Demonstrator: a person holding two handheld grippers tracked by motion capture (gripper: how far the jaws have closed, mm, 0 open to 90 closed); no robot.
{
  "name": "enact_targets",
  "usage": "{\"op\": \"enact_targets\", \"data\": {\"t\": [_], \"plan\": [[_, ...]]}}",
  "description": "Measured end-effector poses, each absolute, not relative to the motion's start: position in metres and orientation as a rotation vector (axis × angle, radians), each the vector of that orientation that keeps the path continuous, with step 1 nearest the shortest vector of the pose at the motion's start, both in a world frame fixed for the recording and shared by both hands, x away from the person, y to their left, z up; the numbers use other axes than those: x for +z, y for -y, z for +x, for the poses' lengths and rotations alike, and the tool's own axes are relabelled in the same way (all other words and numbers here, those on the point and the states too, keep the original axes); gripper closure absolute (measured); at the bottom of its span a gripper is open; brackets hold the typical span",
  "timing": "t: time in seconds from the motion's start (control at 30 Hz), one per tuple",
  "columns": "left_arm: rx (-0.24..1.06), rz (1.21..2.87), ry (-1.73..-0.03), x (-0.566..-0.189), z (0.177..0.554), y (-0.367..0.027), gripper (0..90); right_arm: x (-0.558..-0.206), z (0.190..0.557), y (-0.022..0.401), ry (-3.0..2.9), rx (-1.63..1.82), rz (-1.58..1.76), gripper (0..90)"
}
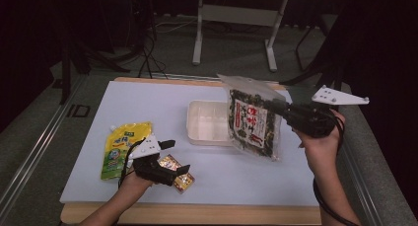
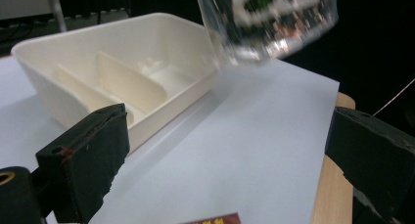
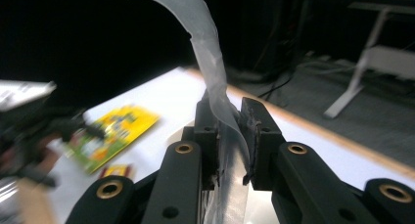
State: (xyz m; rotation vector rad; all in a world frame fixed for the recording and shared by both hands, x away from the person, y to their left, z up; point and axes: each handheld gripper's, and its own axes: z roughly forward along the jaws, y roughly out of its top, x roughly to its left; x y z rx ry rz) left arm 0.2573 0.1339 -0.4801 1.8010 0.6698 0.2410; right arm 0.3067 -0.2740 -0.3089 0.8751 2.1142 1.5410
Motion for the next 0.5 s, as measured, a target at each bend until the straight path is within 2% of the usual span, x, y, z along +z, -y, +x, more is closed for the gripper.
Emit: {"op": "enact_targets", "data": {"t": [0.23, 0.5], "plan": [[0.241, 1.799, -0.734, -0.491, 0.256, -0.136, 1.4, -0.311, 0.332, 0.268, -2.014, 1.529, 0.912, 78.7], [0.261, 1.79, -0.74, -0.495, 0.256, -0.137, 0.9, -0.331, 0.361, 0.257, -1.965, 1.549, 0.981, 78.7]]}}
